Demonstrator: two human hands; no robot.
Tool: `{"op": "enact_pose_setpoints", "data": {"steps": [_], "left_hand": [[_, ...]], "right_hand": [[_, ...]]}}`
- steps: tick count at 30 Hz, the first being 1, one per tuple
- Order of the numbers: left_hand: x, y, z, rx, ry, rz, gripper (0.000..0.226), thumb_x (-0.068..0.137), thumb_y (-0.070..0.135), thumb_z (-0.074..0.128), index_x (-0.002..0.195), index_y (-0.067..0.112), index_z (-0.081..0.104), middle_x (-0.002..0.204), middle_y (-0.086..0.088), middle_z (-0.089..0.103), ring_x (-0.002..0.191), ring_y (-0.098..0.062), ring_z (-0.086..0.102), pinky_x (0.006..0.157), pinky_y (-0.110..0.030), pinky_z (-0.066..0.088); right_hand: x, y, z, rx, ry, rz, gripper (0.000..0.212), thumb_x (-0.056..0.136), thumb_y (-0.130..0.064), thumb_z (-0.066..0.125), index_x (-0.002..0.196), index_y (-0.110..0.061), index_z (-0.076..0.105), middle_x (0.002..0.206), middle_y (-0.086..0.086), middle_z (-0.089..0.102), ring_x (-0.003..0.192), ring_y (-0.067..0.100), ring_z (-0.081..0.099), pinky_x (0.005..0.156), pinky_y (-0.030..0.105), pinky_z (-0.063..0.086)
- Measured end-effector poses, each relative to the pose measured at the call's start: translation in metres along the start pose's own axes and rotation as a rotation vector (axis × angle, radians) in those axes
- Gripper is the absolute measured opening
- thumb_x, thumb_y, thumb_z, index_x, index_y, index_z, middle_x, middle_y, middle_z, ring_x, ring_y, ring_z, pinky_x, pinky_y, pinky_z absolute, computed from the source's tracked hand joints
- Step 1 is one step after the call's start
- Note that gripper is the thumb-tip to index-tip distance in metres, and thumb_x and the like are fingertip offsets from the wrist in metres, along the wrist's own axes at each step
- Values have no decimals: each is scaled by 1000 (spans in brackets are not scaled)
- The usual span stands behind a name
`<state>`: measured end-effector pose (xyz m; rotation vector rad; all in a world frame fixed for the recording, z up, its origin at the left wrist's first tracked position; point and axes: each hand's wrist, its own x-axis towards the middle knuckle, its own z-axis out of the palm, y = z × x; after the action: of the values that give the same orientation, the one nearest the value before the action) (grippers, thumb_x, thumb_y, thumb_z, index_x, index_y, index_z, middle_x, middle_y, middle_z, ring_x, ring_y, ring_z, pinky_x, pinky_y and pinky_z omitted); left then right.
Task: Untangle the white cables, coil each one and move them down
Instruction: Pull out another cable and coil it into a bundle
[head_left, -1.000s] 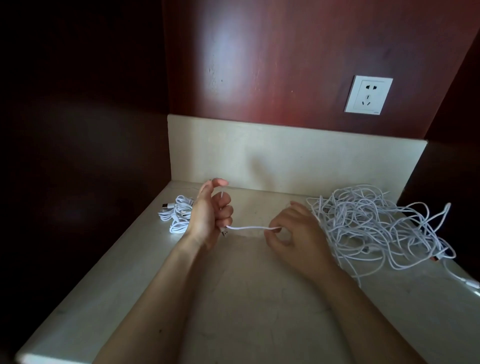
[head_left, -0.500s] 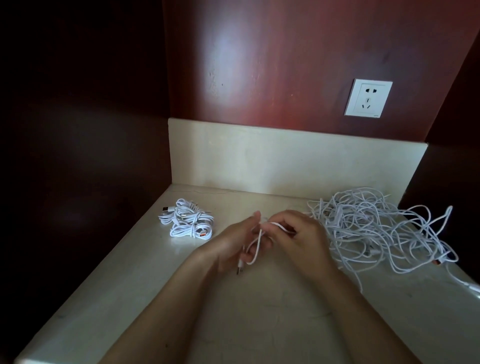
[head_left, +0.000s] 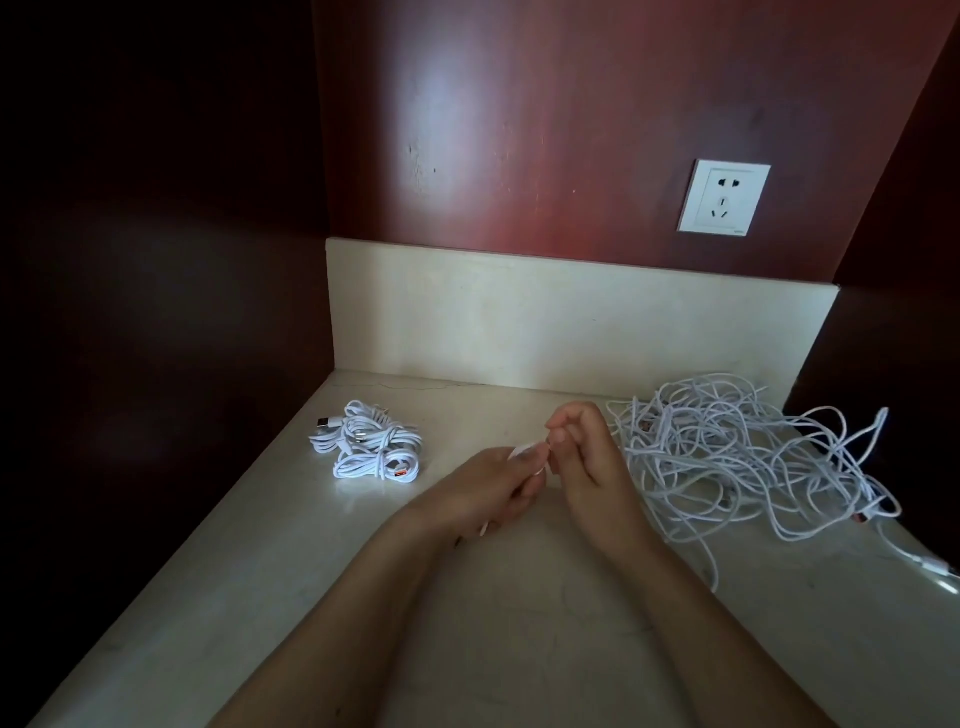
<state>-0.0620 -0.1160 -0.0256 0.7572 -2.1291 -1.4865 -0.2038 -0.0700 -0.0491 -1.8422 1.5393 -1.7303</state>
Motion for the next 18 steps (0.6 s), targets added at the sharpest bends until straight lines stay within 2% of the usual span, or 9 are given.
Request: {"op": "enact_pose_setpoints", "data": {"steps": [2,4,5,8,11,13,14,16,18], "left_hand": [[4,-4,1,117,167,141,49,106,35,34,64,21,53,48,13,47,48,-1,40,55,-23,33],[9,-11,0,243,404,211,45,103,43,33,77,24,64,62,18,58,63,3,52,67,-25,40],[10,-14,-2,249,527,220,44,99,49,31,84,27,67,66,18,59,68,-1,55,71,-26,44],[12,-14,-6,23,711,248,39,102,44,33,96,29,69,67,15,60,66,-1,54,67,-24,45],[15,-8,-9,-314,704,222,40,107,29,31,96,17,67,93,3,71,80,-4,60,68,-16,48],[16,-6,-13,-642,667,169,40,107,31,29,95,13,63,90,-5,75,90,-16,69,77,-23,55],[16,-5,-15,-786,660,148,41,107,33,29,92,11,60,81,-5,74,85,-19,71,78,-28,58],[17,-3,-16,-955,694,153,40,107,33,29,81,13,52,58,0,63,59,-16,65,66,-31,59],[17,1,-19,-1012,782,195,39,107,31,28,74,17,43,47,5,38,40,-10,39,47,-22,46]], "right_hand": [[-3,3,-1,-74,-12,9,8,98,-28,40,100,-32,46,75,-12,57,67,11,57,66,38,48],[-5,3,-2,-186,-13,12,8,97,-31,41,103,-37,43,78,-11,62,72,11,62,70,39,50],[-5,3,-2,-241,-1,7,11,96,-32,42,105,-37,42,79,-11,64,75,10,63,72,37,49],[0,3,-1,-363,11,-34,10,94,-34,44,103,-37,44,85,-10,67,83,13,66,75,37,49],[1,10,1,-495,-70,-71,18,95,-34,44,108,-31,56,96,-7,68,93,19,64,81,40,49],[0,11,3,-537,-137,-107,32,96,-31,44,123,-25,59,112,-3,68,104,21,61,90,36,45],[0,10,3,-547,-175,-128,37,96,-31,43,128,-22,59,118,-2,67,108,20,59,93,35,44],[0,7,2,-566,-213,-153,41,95,-32,42,130,-22,60,121,-2,67,109,18,57,94,33,43],[2,6,0,-596,-205,-140,38,94,-36,42,120,-23,67,110,-2,69,102,18,57,91,31,42]]}}
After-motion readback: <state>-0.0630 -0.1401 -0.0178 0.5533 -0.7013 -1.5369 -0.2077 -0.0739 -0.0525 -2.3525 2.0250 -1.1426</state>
